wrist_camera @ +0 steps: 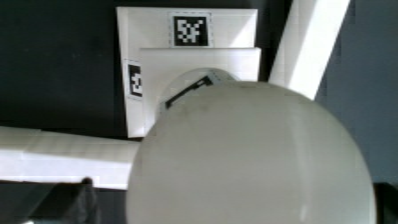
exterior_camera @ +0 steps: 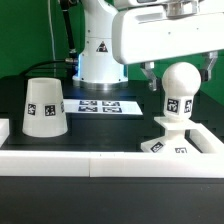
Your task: Assemble lamp
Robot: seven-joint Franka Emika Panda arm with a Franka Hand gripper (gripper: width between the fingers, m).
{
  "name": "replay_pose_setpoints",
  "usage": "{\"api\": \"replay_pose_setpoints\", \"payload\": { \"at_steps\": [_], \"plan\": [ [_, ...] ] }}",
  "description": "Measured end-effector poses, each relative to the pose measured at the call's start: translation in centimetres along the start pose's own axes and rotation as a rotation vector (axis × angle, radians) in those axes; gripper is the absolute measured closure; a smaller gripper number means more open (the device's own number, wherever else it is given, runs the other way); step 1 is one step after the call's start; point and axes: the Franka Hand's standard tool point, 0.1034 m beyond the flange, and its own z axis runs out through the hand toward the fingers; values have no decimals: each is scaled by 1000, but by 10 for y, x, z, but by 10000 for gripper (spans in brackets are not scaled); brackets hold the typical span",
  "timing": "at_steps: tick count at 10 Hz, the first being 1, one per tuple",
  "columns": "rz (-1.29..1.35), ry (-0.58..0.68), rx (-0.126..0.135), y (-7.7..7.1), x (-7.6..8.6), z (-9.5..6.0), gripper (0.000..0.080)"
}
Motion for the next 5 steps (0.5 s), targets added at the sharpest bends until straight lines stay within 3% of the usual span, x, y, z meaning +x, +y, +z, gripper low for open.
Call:
{"api": "replay_pose_setpoints", "payload": {
  "at_steps": [1,2,5],
  "plan": [
    [1,-1,0,0,-1,1,101],
    [2,-3,1,0,-2,2,213],
    [22,-3,1,0,-2,2,222]
  ]
}}
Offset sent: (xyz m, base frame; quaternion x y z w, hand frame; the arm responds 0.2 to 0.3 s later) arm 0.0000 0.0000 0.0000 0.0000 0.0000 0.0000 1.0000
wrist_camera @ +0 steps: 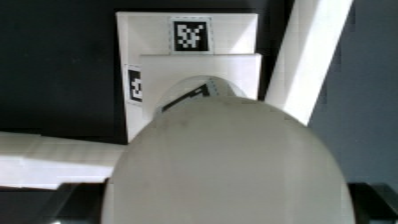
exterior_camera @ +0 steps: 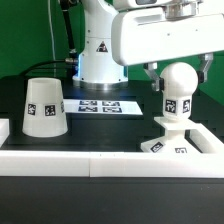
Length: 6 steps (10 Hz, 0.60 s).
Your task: Assemble lamp
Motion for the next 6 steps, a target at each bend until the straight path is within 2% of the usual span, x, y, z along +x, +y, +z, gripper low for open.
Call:
{"api": "replay_pose_setpoints", "payload": {
  "at_steps": [2,3,6],
  "plan": [
    [55,0,0,0,0,0,222],
    [240,1,1,-5,0,-1,222],
    [571,-5,1,-14,-1,2,222]
  ]
}}
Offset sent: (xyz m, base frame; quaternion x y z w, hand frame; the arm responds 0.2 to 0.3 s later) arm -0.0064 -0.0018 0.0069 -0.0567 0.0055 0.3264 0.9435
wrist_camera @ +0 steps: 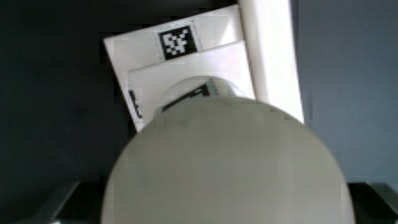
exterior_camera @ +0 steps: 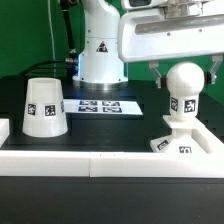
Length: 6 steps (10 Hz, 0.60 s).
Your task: Assemble lamp
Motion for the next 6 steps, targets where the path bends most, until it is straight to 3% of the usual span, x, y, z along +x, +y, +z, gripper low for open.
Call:
{"api": "replay_pose_setpoints", "payload": {
  "at_steps": [6],
  "plan": [
    [375,-5,8,-1,-1,1,220]
  ]
}}
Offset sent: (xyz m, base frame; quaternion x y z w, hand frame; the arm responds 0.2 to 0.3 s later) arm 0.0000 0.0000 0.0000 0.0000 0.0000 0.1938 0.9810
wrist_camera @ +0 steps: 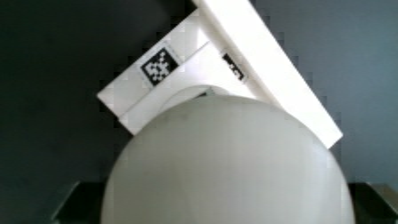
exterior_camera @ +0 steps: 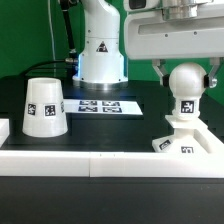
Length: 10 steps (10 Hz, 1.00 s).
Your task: Assemble lamp
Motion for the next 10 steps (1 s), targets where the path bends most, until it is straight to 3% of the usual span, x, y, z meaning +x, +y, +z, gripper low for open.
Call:
{"api": "replay_pose_setpoints", "payload": {
  "at_steps": [6,9,10],
  "plan": [
    [626,-36,-1,0,-7,3,220],
    [744,-53,7,-2,-7,3,220],
    [726,-54,8,-2,-8,4,158]
  ]
}}
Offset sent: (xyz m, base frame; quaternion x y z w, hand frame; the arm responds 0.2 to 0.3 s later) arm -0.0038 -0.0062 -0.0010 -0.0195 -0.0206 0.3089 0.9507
